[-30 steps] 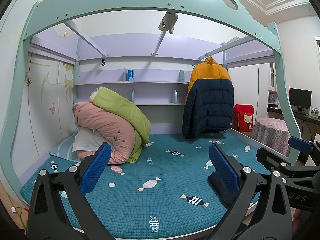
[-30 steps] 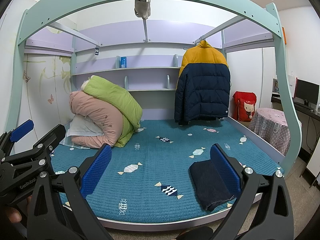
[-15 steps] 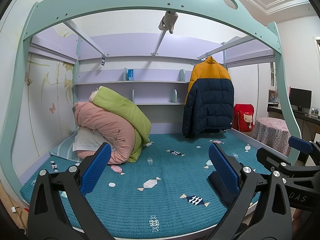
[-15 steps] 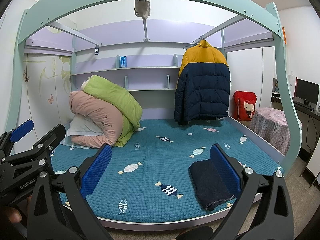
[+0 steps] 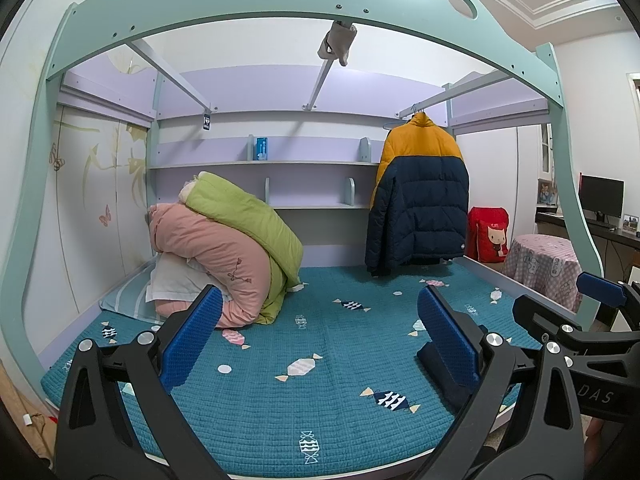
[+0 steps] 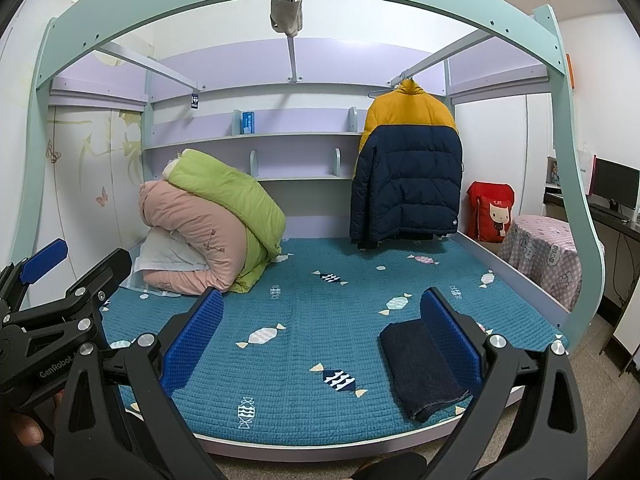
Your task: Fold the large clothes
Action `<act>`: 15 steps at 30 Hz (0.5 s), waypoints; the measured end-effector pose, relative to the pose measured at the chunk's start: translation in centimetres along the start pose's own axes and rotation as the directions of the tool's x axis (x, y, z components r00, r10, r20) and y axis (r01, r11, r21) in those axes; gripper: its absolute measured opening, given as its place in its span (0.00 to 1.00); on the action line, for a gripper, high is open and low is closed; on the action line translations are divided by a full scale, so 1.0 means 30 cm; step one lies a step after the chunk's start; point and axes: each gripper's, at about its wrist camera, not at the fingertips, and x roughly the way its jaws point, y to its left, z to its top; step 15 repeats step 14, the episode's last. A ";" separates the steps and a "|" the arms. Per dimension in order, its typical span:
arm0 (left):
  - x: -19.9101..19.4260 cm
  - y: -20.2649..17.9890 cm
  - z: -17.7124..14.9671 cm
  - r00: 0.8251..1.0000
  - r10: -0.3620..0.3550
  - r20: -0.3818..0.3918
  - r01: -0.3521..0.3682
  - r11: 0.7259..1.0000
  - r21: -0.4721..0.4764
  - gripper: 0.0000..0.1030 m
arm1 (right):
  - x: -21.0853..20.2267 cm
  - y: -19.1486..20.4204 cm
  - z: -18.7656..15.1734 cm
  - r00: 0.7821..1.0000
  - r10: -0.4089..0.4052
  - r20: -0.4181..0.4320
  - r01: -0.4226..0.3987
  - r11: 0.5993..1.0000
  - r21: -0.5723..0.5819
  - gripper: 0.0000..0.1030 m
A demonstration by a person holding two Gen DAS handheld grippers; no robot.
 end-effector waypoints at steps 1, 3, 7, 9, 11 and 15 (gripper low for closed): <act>0.001 0.004 -0.003 1.000 0.000 -0.001 0.000 1.000 0.000 0.95 | 0.000 0.000 0.000 1.000 0.000 -0.001 0.000 1.000 0.000 0.93; 0.008 0.008 -0.007 1.000 0.000 -0.006 0.000 1.000 0.000 0.95 | 0.002 0.003 -0.002 1.000 -0.002 -0.004 0.002 1.000 0.001 0.93; 0.048 0.031 -0.023 1.000 -0.001 -0.030 0.001 1.000 -0.008 0.95 | 0.029 0.011 -0.007 1.000 -0.001 -0.021 0.001 1.000 -0.002 0.93; 0.077 0.044 -0.035 0.999 -0.004 -0.050 0.003 1.000 -0.021 0.95 | 0.058 0.017 -0.008 1.000 0.000 -0.030 0.000 1.000 -0.008 0.93; 0.117 0.061 -0.048 0.997 -0.004 -0.076 0.002 0.999 -0.032 0.95 | 0.089 0.026 -0.015 0.999 0.002 -0.047 -0.002 1.000 -0.011 0.93; 0.185 0.094 -0.083 0.992 0.008 -0.125 -0.013 0.999 -0.043 0.96 | 0.166 0.050 -0.032 0.996 0.006 -0.092 -0.008 1.000 -0.020 0.93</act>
